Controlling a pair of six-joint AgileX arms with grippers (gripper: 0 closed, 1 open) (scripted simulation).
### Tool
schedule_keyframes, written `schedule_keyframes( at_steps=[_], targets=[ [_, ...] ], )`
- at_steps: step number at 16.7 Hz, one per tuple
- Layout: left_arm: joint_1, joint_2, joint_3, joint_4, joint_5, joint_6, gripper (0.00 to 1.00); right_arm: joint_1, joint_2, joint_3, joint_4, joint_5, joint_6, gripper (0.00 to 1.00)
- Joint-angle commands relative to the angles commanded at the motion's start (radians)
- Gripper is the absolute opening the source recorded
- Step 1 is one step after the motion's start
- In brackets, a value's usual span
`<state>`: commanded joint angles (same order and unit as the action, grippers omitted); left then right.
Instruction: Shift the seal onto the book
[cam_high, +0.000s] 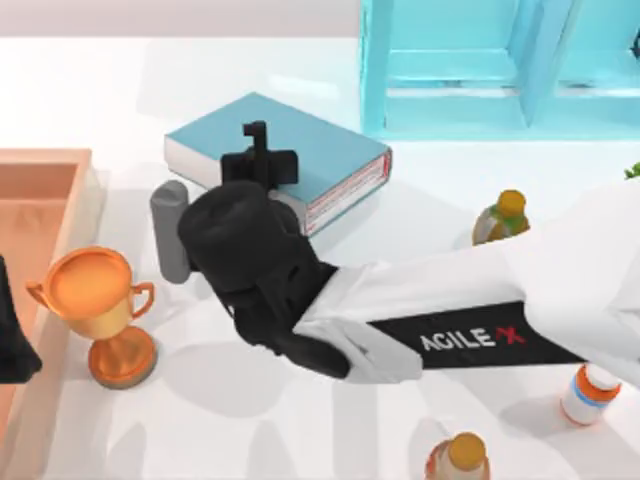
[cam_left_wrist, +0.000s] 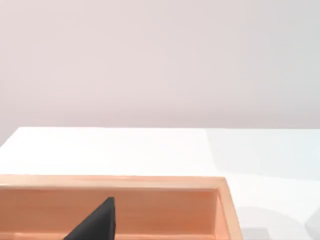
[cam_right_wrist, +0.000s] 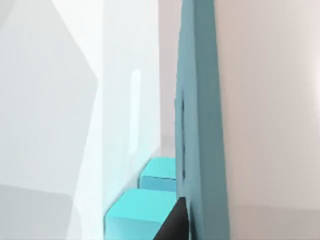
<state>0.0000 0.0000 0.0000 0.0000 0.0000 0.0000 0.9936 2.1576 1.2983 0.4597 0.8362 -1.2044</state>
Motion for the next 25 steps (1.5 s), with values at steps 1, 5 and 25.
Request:
schedule_keyframes(
  at_steps=[1,5,25],
  targets=[
    [0.000,0.000,0.000,0.000,0.000,0.000,1.00,0.008,0.010,0.001,0.000,0.006,-0.011,0.00],
    [0.000,0.000,0.000,0.000,0.000,0.000,1.00,0.006,0.012,-0.009,-0.002,0.003,-0.003,0.00],
    [0.000,0.000,0.000,0.000,0.000,0.000,1.00,0.012,0.008,-0.013,-0.003,0.010,0.000,0.00]
  ],
)
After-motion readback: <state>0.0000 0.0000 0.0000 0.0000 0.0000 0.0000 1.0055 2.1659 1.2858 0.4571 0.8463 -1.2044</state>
